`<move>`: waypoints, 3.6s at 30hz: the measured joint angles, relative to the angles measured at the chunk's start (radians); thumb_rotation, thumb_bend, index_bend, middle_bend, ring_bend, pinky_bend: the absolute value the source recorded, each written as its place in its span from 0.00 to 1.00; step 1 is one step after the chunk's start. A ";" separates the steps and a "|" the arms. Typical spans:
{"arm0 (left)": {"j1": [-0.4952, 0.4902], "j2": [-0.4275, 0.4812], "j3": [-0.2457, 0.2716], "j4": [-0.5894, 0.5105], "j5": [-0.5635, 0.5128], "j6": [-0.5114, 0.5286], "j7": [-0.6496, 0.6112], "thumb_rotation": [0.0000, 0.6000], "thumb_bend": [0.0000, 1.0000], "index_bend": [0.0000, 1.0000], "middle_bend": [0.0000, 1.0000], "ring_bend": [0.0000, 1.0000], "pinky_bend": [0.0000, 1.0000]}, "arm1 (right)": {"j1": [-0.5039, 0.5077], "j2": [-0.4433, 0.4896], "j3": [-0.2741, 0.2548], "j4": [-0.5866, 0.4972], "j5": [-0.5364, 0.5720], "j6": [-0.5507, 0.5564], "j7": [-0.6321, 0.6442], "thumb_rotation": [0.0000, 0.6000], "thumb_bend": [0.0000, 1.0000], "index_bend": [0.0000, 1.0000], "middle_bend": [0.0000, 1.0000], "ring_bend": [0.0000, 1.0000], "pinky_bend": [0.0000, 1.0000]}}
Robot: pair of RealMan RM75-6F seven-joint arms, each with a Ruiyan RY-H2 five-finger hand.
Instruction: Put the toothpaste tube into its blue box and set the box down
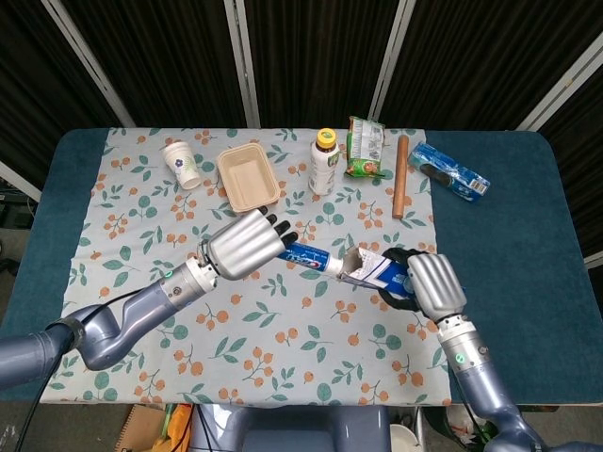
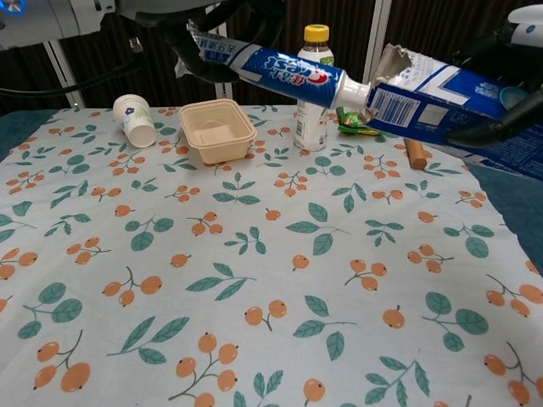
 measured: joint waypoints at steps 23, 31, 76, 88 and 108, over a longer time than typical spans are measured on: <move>-0.100 -0.088 -0.007 0.074 0.053 0.009 0.032 1.00 0.51 0.69 0.75 0.68 0.73 | -0.023 0.063 0.001 -0.016 -0.037 -0.015 0.093 1.00 0.39 0.54 0.52 0.50 0.54; -0.152 -0.088 -0.012 0.107 0.098 -0.002 0.042 1.00 0.51 0.69 0.75 0.68 0.73 | -0.032 0.081 -0.011 -0.031 -0.074 -0.022 0.120 1.00 0.39 0.54 0.52 0.50 0.54; -0.268 -0.150 -0.092 0.125 0.135 0.093 0.165 1.00 0.00 0.20 0.22 0.19 0.34 | -0.140 0.055 0.000 -0.059 -0.141 0.034 0.610 1.00 0.39 0.54 0.52 0.50 0.57; -0.273 -0.126 -0.109 0.098 0.125 0.117 0.162 1.00 0.00 0.19 0.20 0.18 0.33 | -0.166 -0.005 0.030 -0.021 -0.192 0.096 0.756 1.00 0.39 0.54 0.52 0.50 0.57; -0.299 -0.160 -0.149 0.089 0.130 0.196 0.201 1.00 0.00 0.15 0.16 0.14 0.28 | -0.199 -0.059 0.059 0.019 -0.242 0.186 0.879 1.00 0.39 0.54 0.52 0.50 0.57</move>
